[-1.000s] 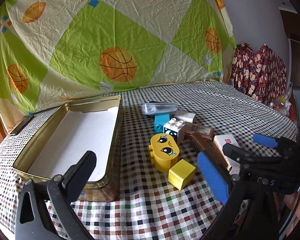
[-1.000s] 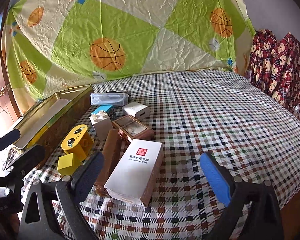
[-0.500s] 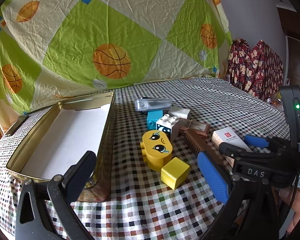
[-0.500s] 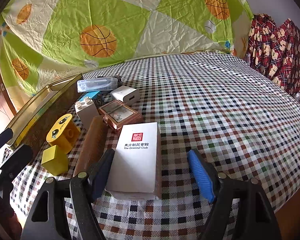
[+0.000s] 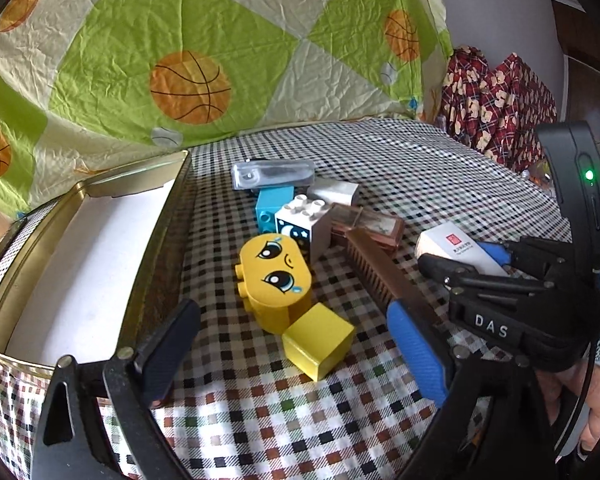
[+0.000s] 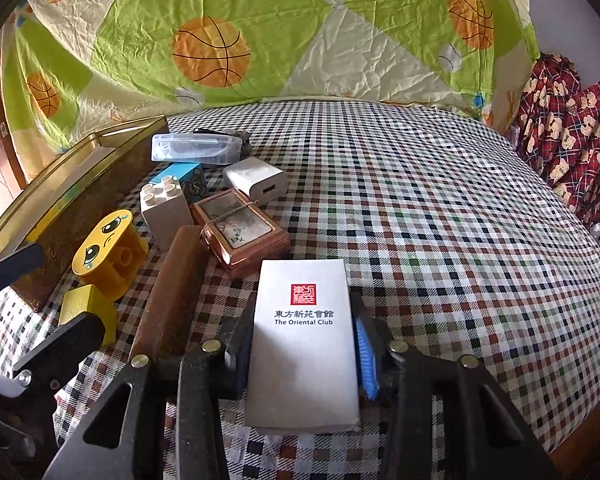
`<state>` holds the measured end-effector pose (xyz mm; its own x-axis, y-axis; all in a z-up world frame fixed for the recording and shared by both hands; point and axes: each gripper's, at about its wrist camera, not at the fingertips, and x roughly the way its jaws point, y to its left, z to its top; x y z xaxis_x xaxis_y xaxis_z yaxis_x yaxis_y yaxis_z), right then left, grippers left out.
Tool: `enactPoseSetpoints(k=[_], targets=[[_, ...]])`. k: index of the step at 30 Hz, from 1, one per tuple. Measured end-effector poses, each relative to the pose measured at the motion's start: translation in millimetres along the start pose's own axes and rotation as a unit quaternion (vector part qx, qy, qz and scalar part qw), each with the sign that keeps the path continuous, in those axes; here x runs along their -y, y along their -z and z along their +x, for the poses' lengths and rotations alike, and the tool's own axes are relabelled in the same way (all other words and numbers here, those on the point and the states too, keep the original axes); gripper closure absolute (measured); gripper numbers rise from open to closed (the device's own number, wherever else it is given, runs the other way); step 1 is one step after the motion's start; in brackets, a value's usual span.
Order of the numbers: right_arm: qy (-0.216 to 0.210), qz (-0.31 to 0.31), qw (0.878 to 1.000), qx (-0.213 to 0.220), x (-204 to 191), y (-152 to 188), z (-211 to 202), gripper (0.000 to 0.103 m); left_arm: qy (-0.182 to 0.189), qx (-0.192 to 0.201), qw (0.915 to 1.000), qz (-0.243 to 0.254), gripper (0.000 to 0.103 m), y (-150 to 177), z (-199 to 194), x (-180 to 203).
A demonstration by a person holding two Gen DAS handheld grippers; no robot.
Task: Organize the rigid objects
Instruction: 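Grasp the yellow cube with the left gripper while the right gripper grasps the white card box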
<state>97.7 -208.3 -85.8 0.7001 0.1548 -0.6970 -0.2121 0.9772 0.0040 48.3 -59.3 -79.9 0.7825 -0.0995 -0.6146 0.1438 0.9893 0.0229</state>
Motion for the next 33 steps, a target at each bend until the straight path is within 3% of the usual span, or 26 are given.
enactPoseSetpoints(k=[5,9,11,14,25,33], targets=[[-0.008,-0.013,1.000,-0.007,-1.9,-5.1,3.5,0.059,0.002,-0.006,1.0000,0.007,0.014,1.6,4.6,3.5],[-0.003,-0.025,1.000,-0.012,-4.1,-11.6,7.9,0.059,0.017,-0.023,0.9996,0.007,0.048,3.5,12.0,3.9],[-0.005,-0.025,1.000,-0.012,-3.9,-13.7,10.3,0.059,0.023,-0.028,0.9993,0.012,0.052,5.9,14.4,4.8],[-0.011,-0.018,1.000,-0.008,-1.0,-15.0,12.9,0.059,0.033,-0.030,0.9989,0.013,0.067,6.9,15.3,4.8],[0.003,-0.039,0.999,0.032,-8.4,-11.3,2.7,0.060,0.041,0.010,0.9991,0.001,0.067,10.2,7.7,-6.8],[-0.016,-0.022,0.997,0.068,-2.8,-8.6,-7.2,0.060,0.031,0.042,0.9986,0.006,0.067,10.3,1.6,-5.5]])
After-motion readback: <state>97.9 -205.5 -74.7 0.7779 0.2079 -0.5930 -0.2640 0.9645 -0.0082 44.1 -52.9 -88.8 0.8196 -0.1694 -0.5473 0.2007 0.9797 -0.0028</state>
